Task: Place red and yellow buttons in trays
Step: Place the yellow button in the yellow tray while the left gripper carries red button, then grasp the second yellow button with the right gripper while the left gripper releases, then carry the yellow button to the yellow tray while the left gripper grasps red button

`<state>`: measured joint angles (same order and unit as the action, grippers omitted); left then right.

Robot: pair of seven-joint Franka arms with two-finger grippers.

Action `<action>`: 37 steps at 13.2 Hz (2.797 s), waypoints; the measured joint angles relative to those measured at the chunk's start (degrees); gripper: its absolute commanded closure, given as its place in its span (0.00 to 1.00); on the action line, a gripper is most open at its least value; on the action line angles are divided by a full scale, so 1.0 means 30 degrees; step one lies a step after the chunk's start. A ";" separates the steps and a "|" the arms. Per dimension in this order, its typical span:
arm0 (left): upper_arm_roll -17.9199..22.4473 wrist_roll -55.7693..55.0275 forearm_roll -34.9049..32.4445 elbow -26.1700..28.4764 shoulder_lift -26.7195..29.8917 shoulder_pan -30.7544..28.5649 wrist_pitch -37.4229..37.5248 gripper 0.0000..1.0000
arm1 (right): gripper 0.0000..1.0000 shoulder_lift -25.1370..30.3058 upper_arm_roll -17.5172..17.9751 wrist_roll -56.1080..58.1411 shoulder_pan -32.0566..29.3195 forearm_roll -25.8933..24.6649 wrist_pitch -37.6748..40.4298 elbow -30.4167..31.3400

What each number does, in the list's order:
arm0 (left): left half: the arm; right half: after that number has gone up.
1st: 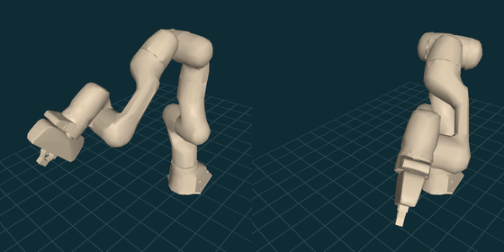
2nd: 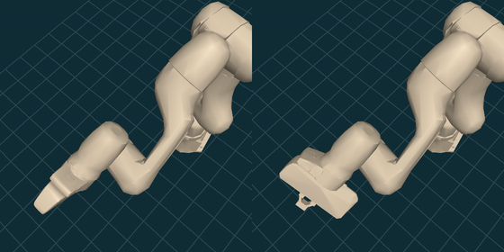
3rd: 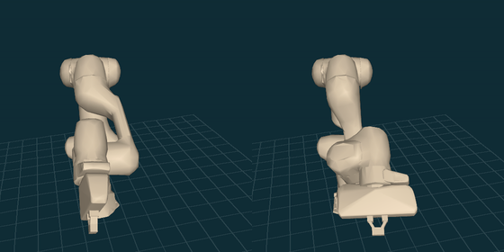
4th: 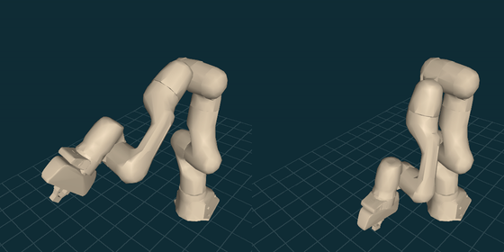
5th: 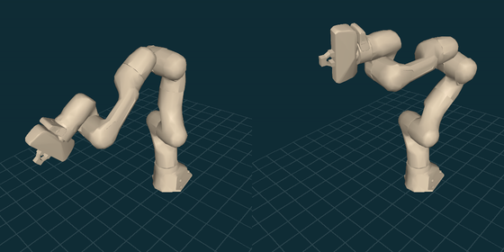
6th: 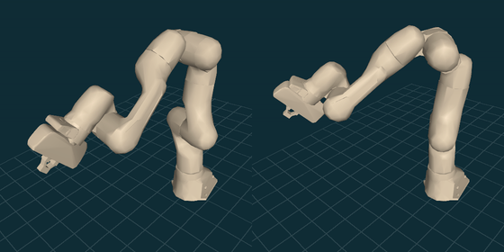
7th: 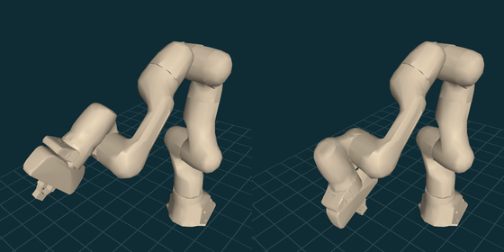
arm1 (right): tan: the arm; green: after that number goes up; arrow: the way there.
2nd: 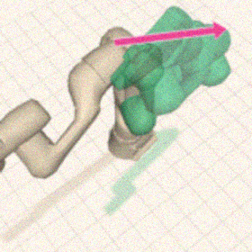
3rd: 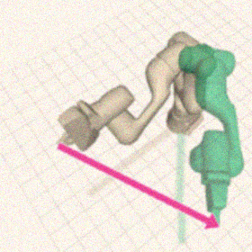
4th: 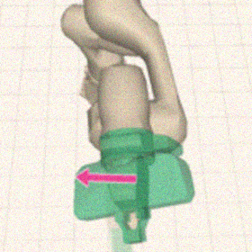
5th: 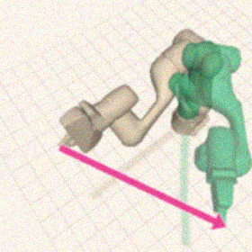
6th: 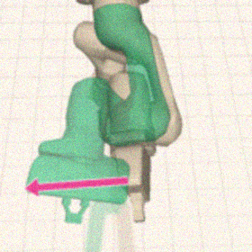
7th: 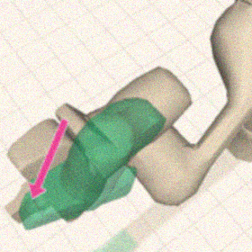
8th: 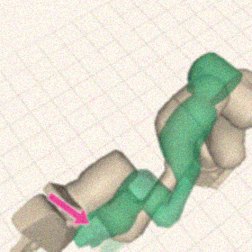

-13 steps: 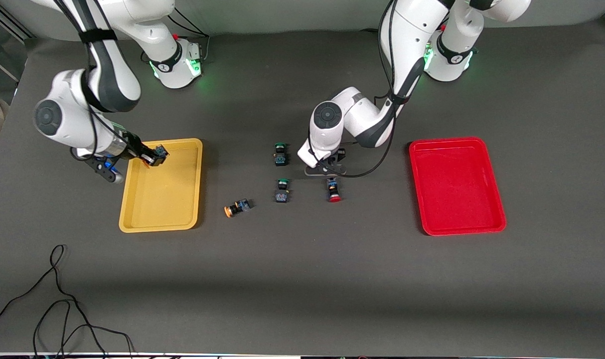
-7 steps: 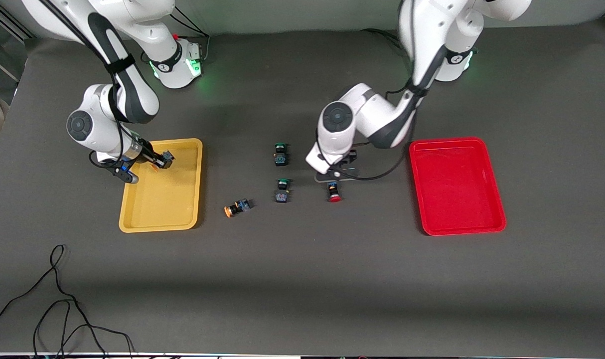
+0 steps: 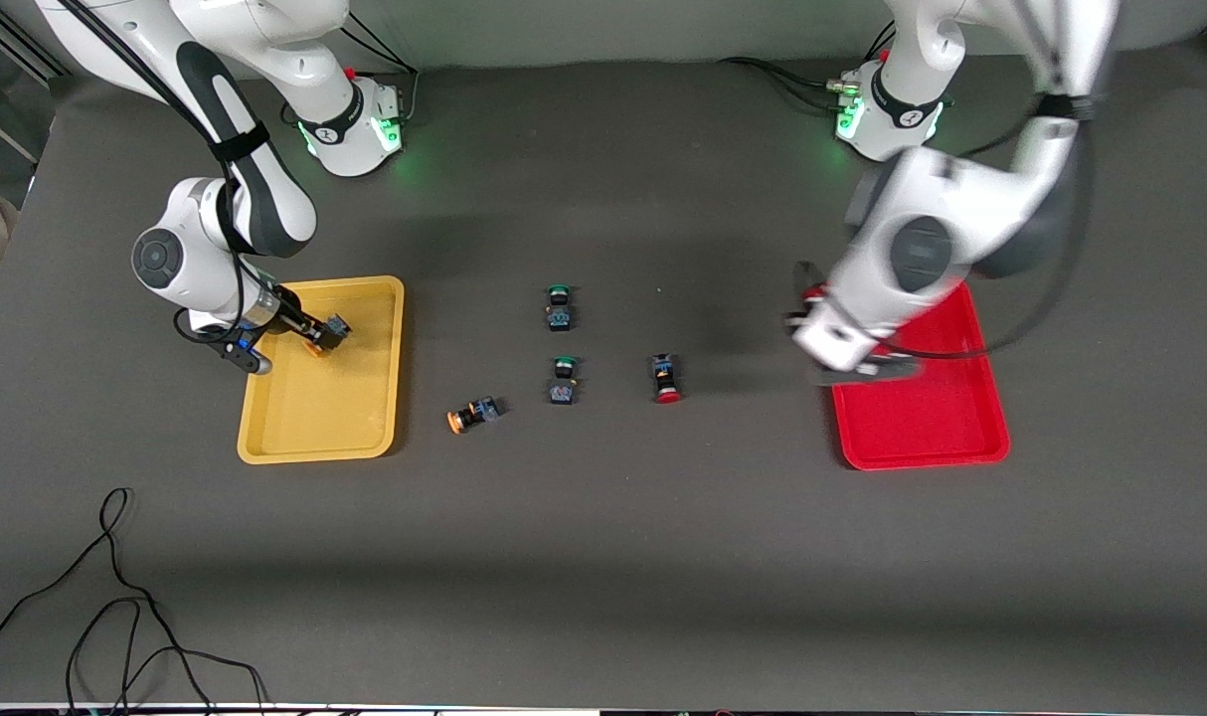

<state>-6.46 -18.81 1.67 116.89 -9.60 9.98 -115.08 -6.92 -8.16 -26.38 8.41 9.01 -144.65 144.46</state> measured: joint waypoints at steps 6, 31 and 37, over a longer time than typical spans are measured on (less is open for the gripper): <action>-0.0148 0.3934 -0.0252 0.1279 -0.3424 -0.3067 -0.5892 1.00 | 0.00 0.0512 0.1739 -0.3807 0.0256 0.0028 0.5431 -0.6101; -0.1029 -1.0333 -0.0557 -0.6458 -0.7861 0.7070 -0.5891 0.01 | 0.43 -0.9130 0.5512 -1.2587 0.2210 -0.0462 0.1745 -1.2131; -0.0933 -1.0687 -0.0634 -0.6668 -1.0376 0.7354 -0.7425 0.63 | 0.67 -0.9189 0.5511 -1.2605 0.2209 -0.0466 0.1686 -1.2143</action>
<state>-9.26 -50.87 -0.23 96.88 -40.73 32.04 -137.36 -34.49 8.37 -64.19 15.03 7.61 -139.59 108.03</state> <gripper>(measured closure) 0.066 0.511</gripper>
